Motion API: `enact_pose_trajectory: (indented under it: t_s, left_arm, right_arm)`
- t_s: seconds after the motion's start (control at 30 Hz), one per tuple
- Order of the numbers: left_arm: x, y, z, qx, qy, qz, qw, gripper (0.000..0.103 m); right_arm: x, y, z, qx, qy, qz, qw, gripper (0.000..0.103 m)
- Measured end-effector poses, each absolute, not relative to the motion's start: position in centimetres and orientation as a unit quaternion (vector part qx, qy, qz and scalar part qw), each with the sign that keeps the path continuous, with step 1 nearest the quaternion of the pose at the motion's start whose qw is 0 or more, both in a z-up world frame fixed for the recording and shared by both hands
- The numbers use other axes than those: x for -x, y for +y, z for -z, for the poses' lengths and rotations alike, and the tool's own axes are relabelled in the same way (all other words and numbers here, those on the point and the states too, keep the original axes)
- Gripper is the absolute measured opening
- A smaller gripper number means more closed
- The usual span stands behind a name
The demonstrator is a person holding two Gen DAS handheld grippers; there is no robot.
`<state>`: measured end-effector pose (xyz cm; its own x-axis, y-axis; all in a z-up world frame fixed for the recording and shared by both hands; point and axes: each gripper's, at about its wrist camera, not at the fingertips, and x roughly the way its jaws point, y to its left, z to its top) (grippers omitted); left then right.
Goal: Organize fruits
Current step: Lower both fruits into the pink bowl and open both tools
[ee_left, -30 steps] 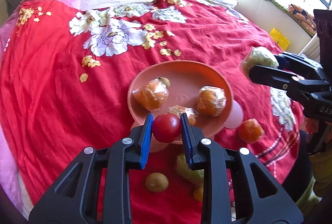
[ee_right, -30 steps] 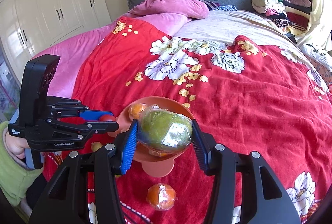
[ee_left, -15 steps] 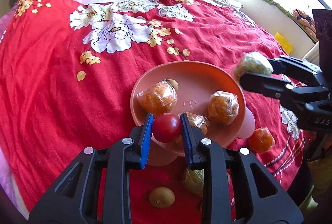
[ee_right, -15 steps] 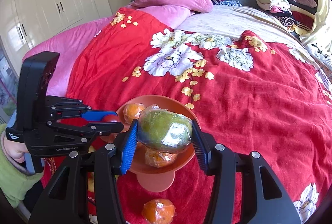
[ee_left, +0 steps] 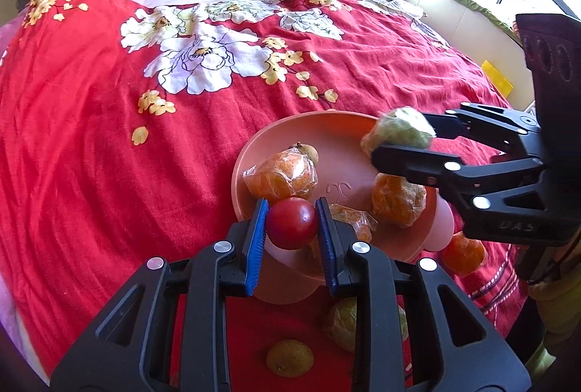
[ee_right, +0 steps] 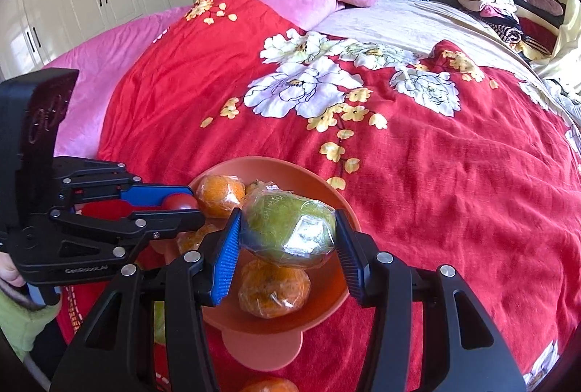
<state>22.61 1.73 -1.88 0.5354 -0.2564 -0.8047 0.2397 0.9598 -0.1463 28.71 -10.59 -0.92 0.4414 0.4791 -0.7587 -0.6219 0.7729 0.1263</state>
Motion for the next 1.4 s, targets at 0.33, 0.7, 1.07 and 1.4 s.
enact_pose_trajectory:
  t_s: [0.33,0.7,1.07,1.4]
  left_arm:
    - [-22.7,1.7,1.9,0.009,0.460,0.146,0.876,0.020]
    - [-22.7,1.8,2.1,0.010,0.461,0.143,0.876,0.020]
    - [-22.6,1.8,1.9,0.010,0.463,0.143,0.874,0.020]
    - [-22.5,1.7,1.9,0.006,0.465,0.141,0.874,0.020]
  right_arm:
    - [-29.7,-9.6,1.8,0.103,0.426,-0.321,0.839,0.048]
    - [-29.8,-9.3,2.6,0.103,0.433,-0.317,0.838,0.050]
    - [-29.8,-10.2,2.4,0.082,0.432,-0.316,0.841,0.052]
    - [-28.9,-11.2,1.0,0.074,0.417,-0.315,0.850,0.063]
